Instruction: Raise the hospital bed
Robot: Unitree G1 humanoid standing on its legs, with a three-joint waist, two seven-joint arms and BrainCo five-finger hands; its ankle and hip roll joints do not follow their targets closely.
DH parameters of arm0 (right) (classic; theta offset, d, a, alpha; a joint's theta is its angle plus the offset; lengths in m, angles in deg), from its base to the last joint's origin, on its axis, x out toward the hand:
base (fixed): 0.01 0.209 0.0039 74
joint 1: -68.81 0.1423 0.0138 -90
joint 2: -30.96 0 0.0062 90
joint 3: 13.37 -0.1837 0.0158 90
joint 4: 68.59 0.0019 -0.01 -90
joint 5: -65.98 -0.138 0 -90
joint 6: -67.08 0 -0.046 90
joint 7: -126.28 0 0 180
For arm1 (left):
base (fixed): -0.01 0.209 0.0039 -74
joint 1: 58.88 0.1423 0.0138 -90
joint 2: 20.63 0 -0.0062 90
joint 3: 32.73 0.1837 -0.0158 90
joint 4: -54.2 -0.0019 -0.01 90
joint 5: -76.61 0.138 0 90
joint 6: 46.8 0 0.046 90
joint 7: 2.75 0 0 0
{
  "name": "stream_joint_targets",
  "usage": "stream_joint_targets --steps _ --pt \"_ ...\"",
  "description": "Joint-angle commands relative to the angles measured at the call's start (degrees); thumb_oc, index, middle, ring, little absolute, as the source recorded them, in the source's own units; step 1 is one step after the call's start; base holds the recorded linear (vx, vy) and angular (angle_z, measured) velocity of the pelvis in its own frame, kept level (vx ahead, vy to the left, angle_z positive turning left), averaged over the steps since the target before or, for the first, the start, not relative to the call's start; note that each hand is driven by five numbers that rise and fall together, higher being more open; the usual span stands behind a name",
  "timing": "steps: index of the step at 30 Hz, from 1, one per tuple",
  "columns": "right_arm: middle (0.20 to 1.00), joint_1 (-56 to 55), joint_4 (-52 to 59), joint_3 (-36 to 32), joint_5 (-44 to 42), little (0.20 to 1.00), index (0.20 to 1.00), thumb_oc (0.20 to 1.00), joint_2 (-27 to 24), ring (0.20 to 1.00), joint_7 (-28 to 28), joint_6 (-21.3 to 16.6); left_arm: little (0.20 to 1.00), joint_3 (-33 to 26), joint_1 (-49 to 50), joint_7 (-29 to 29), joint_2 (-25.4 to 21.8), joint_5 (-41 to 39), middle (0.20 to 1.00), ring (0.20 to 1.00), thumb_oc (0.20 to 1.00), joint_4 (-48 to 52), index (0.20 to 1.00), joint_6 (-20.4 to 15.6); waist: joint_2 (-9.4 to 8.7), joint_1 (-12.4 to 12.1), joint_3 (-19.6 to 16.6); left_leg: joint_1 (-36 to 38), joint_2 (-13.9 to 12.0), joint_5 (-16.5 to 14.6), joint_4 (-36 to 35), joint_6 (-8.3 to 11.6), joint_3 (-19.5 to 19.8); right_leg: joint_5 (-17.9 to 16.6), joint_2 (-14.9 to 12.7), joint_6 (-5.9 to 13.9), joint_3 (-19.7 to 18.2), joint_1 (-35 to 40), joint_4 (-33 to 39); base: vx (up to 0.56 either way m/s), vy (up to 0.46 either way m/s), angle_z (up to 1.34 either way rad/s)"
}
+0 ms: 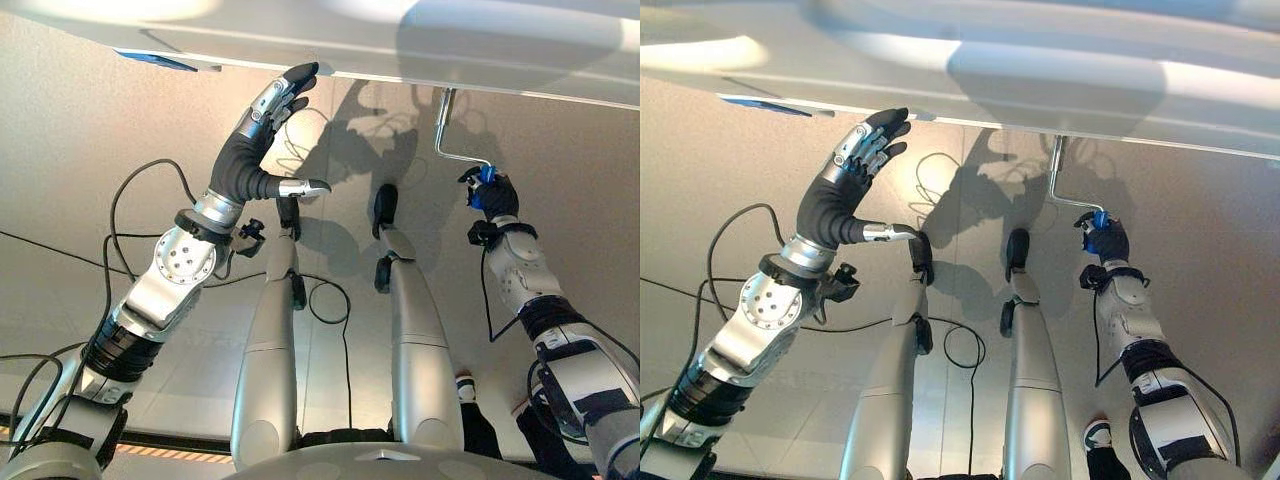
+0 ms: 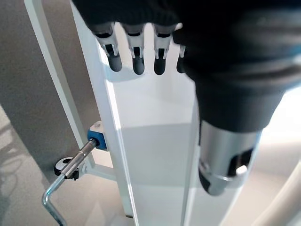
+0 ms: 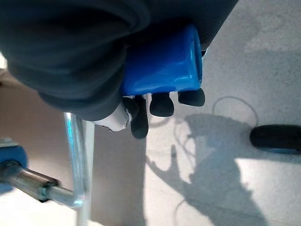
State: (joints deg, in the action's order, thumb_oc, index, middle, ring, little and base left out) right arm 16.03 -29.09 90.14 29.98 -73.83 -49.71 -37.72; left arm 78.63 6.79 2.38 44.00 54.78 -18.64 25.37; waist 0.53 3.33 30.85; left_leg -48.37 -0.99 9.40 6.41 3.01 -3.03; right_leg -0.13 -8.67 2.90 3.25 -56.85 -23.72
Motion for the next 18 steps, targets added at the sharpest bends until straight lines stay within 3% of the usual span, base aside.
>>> stream_joint_targets --steps 1,8,18 --pt "0.200 4.45 -14.08 1.87 4.96 0.200 0.200 0.200 -10.11 0.200 4.33 4.83 1.000 0.58 -0.76 -0.19 4.05 -4.70 1.000 1.000 1.000 5.32 1.000 -3.54 4.12 -0.25 -1.05 0.99 -1.55 -5.60 4.87 1.87 1.64 -2.42 1.86 5.12 1.32 2.32 4.18 0.00 0.000 0.00" --pt "0.200 17.70 -24.60 14.06 17.80 0.200 0.200 0.200 -4.11 0.200 1.52 10.03 1.000 2.51 -3.83 -0.39 5.16 -6.08 1.000 1.000 1.000 5.75 1.000 -2.50 6.16 -2.55 -1.05 -3.41 -0.77 -6.33 8.52 1.34 2.66 -2.16 1.47 4.89 1.55 -0.73 1.95 -0.01 0.009 0.01" --pt "0.200 26.21 -25.73 23.61 35.71 0.200 0.200 0.200 4.21 0.200 0.56 13.23 1.000 1.19 -5.10 0.19 7.40 -4.94 1.000 1.000 1.000 6.54 1.000 -1.61 8.15 -4.83 -1.05 -8.86 0.20 -7.25 12.50 0.82 3.52 -1.32 0.51 4.77 1.73 -4.99 -1.55 0.00 0.017 0.03"
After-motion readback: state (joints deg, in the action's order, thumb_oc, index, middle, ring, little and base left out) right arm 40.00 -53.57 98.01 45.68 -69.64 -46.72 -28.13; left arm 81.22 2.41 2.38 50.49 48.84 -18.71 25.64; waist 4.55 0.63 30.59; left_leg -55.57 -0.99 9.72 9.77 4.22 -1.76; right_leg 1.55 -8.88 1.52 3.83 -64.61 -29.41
